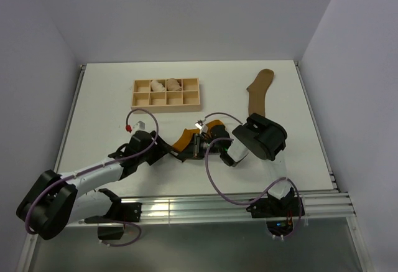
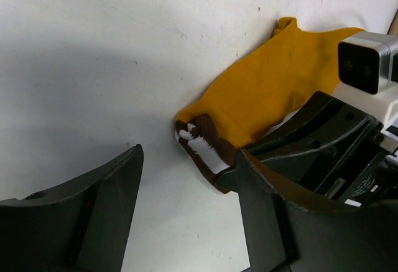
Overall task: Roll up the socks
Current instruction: Roll the sock at the center of the board.
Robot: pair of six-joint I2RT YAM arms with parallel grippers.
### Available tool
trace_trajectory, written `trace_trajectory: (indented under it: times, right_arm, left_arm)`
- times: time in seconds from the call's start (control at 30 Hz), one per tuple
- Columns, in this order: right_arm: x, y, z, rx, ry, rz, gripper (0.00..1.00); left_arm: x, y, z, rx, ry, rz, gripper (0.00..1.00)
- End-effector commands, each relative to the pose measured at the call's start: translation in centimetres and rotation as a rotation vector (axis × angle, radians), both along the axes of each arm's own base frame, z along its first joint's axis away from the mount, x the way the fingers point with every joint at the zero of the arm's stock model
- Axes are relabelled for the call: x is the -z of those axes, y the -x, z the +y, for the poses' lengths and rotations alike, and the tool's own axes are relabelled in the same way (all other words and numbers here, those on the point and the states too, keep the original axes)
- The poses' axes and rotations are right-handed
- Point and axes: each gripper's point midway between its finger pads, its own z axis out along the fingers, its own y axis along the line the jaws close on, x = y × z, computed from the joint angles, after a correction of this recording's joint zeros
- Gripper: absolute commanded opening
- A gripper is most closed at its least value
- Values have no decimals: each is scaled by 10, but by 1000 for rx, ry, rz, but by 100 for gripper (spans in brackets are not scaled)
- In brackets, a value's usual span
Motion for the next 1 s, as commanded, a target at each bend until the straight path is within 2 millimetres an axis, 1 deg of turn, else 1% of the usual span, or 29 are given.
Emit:
trace_trajectory:
  times: [0.0, 0.1, 0.27, 0.47, 0.53, 0.57, 0.63, 0.67, 0.7, 0.73, 0.8, 0.83, 0.87, 0.9, 0.93, 0.97]
  right_arm:
    - [-3, 2, -2, 45, -63, 71, 0]
    - [-3, 2, -4, 66, -78, 98, 0]
    - [0, 1, -6, 82, -68, 96, 0]
    - [4, 0, -8, 89, -34, 93, 0]
    - [11, 1, -10, 90, 3, 103, 0]
    - [9, -1, -9, 91, 8, 91, 0]
    - [15, 0, -11, 89, 48, 90, 1]
    - [15, -1, -10, 88, 58, 84, 2]
    - [12, -3, -10, 87, 68, 55, 3]
    - [18, -2, -13, 89, 106, 68, 7]
    - [19, -4, -13, 86, 146, 17, 11]
    - [20, -2, -17, 88, 191, 22, 17]
    - [16, -4, -17, 90, 205, -4, 21]
    - [16, -9, -20, 97, 235, -60, 25]
    - [10, -8, -24, 98, 272, -72, 32]
    - [7, -10, -24, 98, 294, -103, 36]
  left_arm:
    - [-4, -3, -10, 20, 15, -27, 65]
    - [2, -2, -12, 28, 1, -14, 64]
    - [11, -4, -14, 27, -26, 6, 62]
    - [18, -4, -16, 33, -45, 32, 51]
    - [19, -3, -16, 38, -49, 37, 45]
    - [19, -4, -16, 34, -54, 37, 45]
    - [20, -3, -14, 32, -66, 42, 41]
    - [20, -4, -14, 30, -72, 40, 40]
    - [20, -4, -14, 33, -75, 40, 36]
    - [20, -4, -14, 33, -78, 40, 34]
    - [22, -3, -12, 36, -94, 46, 32]
    - [21, -4, -13, 36, -96, 45, 32]
    - [23, -4, -12, 39, -105, 48, 31]
    - [23, -3, -11, 41, -112, 51, 29]
    - [23, -4, -11, 41, -115, 48, 27]
    - [23, -4, -11, 44, -122, 47, 26]
